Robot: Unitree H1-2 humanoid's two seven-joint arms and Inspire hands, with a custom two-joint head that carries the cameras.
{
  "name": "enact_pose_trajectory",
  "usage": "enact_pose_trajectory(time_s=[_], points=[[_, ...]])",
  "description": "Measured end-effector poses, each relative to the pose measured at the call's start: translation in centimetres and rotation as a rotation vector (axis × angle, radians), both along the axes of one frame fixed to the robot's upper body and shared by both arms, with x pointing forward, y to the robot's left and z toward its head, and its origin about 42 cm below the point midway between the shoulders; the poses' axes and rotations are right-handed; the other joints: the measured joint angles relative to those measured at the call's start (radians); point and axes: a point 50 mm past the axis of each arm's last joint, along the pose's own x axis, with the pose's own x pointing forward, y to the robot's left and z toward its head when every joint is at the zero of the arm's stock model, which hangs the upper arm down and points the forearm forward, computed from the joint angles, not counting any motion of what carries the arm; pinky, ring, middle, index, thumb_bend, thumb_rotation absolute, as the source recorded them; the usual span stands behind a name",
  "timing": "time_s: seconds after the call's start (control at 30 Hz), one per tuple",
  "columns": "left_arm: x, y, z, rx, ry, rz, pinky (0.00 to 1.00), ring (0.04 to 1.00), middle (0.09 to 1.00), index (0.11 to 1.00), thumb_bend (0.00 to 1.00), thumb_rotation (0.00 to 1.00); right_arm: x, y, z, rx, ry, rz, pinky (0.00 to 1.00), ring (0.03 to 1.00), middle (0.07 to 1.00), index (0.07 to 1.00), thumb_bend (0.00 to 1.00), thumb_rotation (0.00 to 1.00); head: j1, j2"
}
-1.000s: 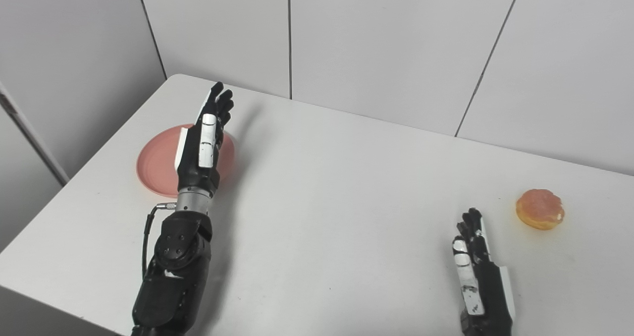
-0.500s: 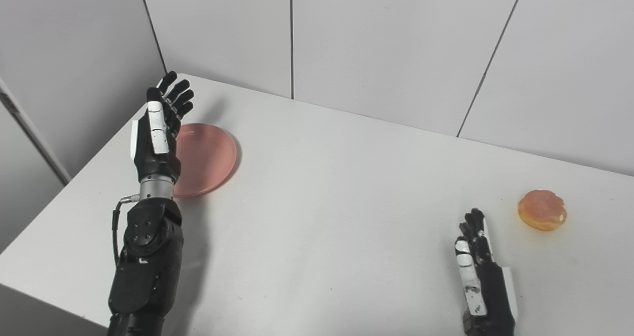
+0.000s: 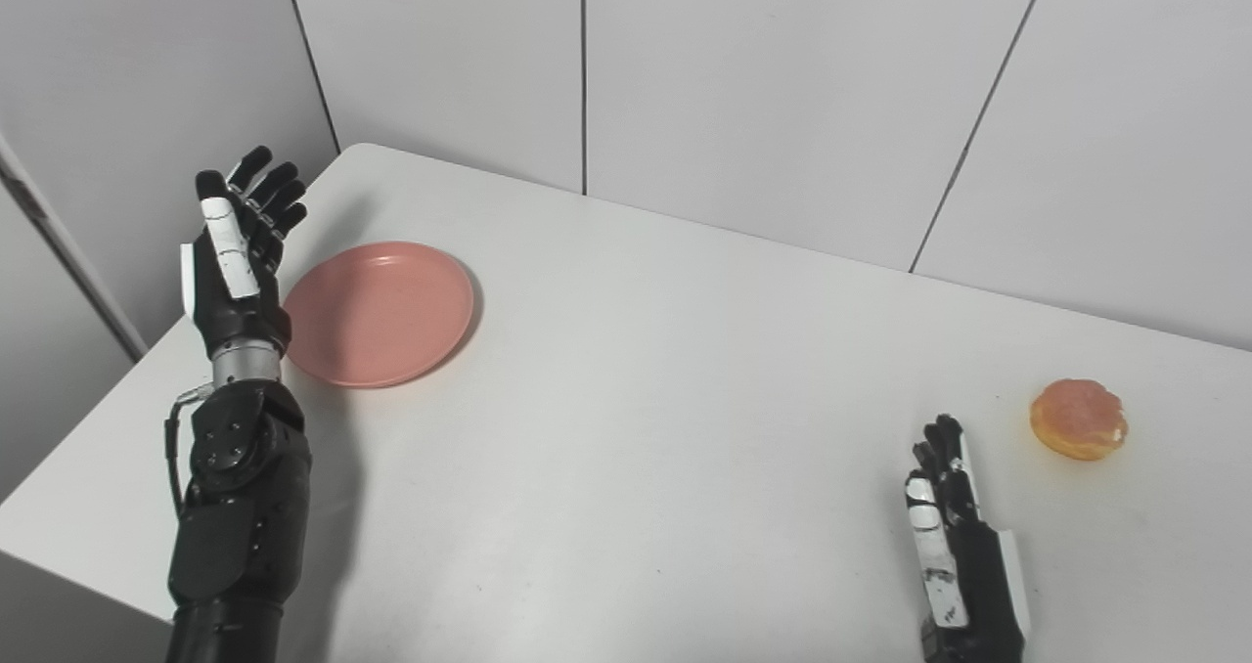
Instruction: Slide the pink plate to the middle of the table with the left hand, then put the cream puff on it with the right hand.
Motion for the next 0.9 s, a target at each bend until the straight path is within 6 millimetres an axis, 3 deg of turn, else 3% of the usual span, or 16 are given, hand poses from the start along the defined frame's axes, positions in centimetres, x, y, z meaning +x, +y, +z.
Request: enact_pose_trajectory(time_s=[0.17, 0.37, 0.6, 0.9], points=[[0.3, 1.5, -0.1, 0.033, 0.015, 0.045, 0.81, 0.750, 0.733, 0.753, 0.87, 1.00, 0.0, 0.0, 0.0, 0.006, 0.000, 0.006, 1.00, 1.000, 1.000, 1.000, 0.57, 0.83, 0.000, 0.000], [0.2, 4.4, -1.8, 0.033, 0.082, 0.093, 0.82, 0.728, 0.705, 0.740, 0.84, 1.00, 0.0, 0.0, 0.0, -0.001, 0.000, 0.005, 1.00, 0.995, 1.000, 1.000, 0.56, 0.86, 0.002, 0.000], [0.3, 4.9, -3.3, -0.003, 0.121, 0.093, 0.78, 0.754, 0.733, 0.747, 0.80, 1.00, 0.0, 0.0, 0.0, 0.006, 0.000, 0.009, 1.00, 1.000, 1.000, 1.000, 0.55, 0.84, 0.000, 0.000], [0.6, 5.0, -5.0, -0.050, 0.179, 0.084, 0.73, 0.721, 0.700, 0.718, 0.74, 1.00, 0.0, 0.0, 0.0, 0.005, 0.000, 0.010, 1.00, 1.000, 1.000, 1.000, 0.57, 0.85, 0.002, 0.005]])
